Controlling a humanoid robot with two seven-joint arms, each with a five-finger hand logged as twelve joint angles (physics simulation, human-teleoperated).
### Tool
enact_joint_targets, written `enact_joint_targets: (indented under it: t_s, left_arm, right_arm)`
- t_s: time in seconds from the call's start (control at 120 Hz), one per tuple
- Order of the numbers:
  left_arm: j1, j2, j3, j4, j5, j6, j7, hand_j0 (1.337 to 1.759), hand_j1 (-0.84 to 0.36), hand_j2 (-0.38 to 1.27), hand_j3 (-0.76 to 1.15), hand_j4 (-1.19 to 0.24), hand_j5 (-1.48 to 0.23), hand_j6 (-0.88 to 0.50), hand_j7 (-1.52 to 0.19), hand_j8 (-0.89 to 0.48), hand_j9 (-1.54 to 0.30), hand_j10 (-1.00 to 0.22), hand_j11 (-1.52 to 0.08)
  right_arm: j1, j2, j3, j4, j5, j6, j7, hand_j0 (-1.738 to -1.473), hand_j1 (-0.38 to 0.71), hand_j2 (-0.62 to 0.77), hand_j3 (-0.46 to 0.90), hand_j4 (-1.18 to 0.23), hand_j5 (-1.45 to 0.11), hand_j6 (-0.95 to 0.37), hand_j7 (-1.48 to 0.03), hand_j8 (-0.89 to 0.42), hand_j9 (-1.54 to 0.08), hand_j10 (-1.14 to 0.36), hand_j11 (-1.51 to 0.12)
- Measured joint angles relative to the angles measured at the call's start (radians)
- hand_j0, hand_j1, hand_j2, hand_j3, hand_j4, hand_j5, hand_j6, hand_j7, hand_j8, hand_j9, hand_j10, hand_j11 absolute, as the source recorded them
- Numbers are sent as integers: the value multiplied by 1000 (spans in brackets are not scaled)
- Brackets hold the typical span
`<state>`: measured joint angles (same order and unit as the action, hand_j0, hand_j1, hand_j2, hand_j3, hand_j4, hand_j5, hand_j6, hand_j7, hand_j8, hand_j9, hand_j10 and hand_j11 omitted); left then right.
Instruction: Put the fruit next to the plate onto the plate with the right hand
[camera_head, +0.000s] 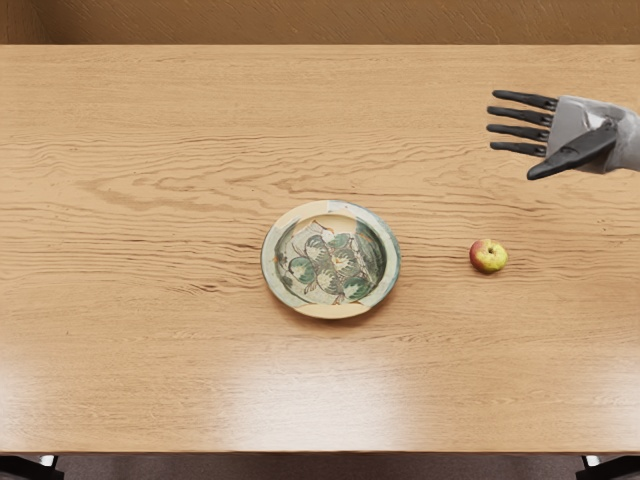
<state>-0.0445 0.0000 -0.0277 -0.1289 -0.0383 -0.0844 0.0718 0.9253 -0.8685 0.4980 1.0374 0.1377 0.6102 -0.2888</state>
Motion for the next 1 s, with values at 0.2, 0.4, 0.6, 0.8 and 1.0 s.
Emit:
enact_joint_targets:
  t_s: [0.2,0.4,0.6,0.8,1.0]
  left_arm:
    - [0,0,0,0,0,0,0,1658,73,46,0,-230,-299,-230,-299,-230,-299,-230,-299]
    - [0,0,0,0,0,0,0,1658,73,46,0,-230,-299,-230,-299,-230,-299,-230,-299]
    - [0,0,0,0,0,0,0,1658,73,46,0,-230,-299,-230,-299,-230,-299,-230,-299]
    - [0,0,0,0,0,0,0,1658,73,46,0,-230,-299,-230,-299,-230,-299,-230,-299]
    - [0,0,0,0,0,0,0,1658,73,46,0,-230,-299,-230,-299,-230,-299,-230,-299]
  right_arm:
    - [-6,-30,4,16,1,1,-16,-1658,-310,-6,0,-31,-42,-30,-43,-31,-43,-31,-43]
    - [-25,-59,105,125,-265,1,34,-1658,-308,-6,0,-34,-46,-33,-46,-33,-46,-34,-46]
    - [-23,-79,151,284,-596,1,-4,-1658,-307,-6,0,-36,-47,-36,-47,-36,-47,-36,-47]
    - [-27,-101,132,458,-847,0,-70,-1658,-307,-6,0,-39,-48,-39,-47,-39,-47,-38,-47]
    - [-31,-124,51,547,-1032,-143,-83,-1658,-307,-6,0,-41,-48,-43,-47,-42,-48,-40,-47]
